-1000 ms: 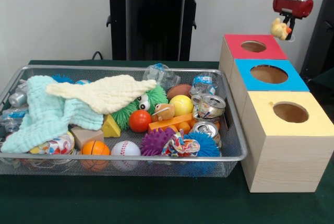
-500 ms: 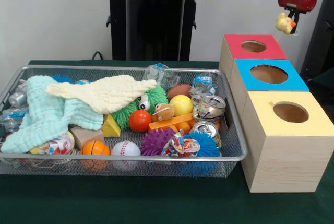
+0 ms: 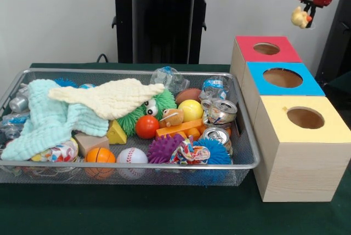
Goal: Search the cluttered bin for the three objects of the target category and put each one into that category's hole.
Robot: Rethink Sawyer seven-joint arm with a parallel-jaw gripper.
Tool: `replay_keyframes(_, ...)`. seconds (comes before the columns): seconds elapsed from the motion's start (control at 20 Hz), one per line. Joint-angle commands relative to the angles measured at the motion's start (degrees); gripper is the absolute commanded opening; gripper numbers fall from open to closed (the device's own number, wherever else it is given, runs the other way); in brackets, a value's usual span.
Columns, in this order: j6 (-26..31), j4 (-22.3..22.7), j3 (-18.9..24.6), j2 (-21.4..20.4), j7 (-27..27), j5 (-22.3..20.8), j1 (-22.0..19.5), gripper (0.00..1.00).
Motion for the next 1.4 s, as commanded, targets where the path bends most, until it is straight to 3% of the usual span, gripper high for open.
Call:
replay_keyframes(0.05,7.81,-8.43,-1.21,2.73,18.47,2.88,1.08,0.00)
replay_keyframes(0.25,13.17,-12.26,-4.08,4.17,21.70,1.23,3.67,0.00)
replay_keyframes(0.55,15.89,-15.27,-5.40,5.41,22.84,0.52,4.66,0.00)
replay_keyframes(0.85,16.47,-16.20,-5.30,4.51,21.82,0.03,2.88,0.00)
replay_keyframes(1.15,13.39,-12.55,-1.96,0.76,13.76,-0.17,-5.40,0.00)
replay_keyframes(1.2,10.24,-9.42,0.82,-1.17,9.85,0.35,-9.42,0.00)
replay_keyframes(1.25,9.63,-9.19,1.53,-1.54,9.57,0.42,-10.08,0.00)
replay_keyframes(1.3,6.16,-5.55,4.93,-3.76,6.34,0.83,-14.29,0.00)
replay_keyframes(1.35,6.21,-5.52,5.00,-3.88,6.39,0.39,-14.71,0.00)
replay_keyframes(1.4,2.64,-1.49,8.65,-6.59,4.43,0.02,-18.65,0.00)
